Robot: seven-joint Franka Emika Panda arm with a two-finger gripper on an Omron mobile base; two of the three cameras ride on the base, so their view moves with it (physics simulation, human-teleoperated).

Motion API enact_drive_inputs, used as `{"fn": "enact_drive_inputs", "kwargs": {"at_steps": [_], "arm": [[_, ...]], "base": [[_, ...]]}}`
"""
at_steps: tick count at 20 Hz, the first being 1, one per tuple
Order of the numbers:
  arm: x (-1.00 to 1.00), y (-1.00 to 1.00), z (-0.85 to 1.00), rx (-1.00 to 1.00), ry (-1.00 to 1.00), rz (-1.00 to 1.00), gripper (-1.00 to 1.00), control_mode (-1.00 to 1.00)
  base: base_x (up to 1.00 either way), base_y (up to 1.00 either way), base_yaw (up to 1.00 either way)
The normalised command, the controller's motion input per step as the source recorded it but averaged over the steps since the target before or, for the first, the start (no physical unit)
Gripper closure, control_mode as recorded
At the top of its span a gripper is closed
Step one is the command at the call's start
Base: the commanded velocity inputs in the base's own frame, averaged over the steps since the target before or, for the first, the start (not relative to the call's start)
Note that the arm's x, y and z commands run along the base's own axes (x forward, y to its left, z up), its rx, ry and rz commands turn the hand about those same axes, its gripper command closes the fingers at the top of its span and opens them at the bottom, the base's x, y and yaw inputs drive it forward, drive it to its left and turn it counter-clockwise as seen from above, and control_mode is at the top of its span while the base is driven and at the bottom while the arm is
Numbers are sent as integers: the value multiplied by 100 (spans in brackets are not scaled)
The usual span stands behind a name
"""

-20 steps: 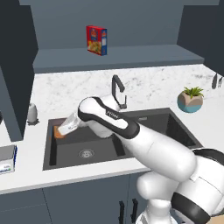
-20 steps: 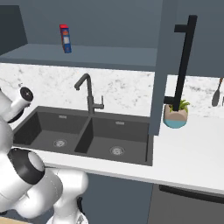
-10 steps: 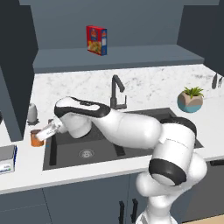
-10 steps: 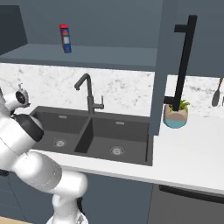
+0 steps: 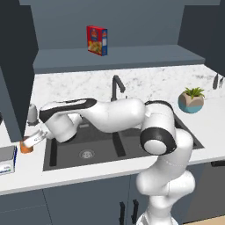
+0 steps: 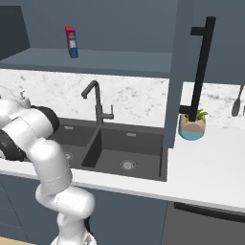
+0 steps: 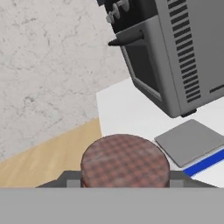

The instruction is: Pick the jam and place it on the digital scale for weighing, and close the cabinet.

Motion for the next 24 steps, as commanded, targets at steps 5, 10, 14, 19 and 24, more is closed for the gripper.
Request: {"fn": "enact_drive_inputs", "kwargs": {"at_steps": [5, 10, 14, 19, 24], "arm": [[0, 27, -11, 0, -3, 0, 100, -100], [8, 30, 0, 0, 0, 0, 100, -100], [14, 16, -9, 0, 0, 0, 100, -100], [31, 1, -13, 0, 0, 0, 100, -100], [37, 0, -15, 0, -2, 0, 100, -100]], "base": [[0, 0, 0], [0, 0, 0], [0, 0, 0], [0, 0, 0], [0, 0, 0]]}}
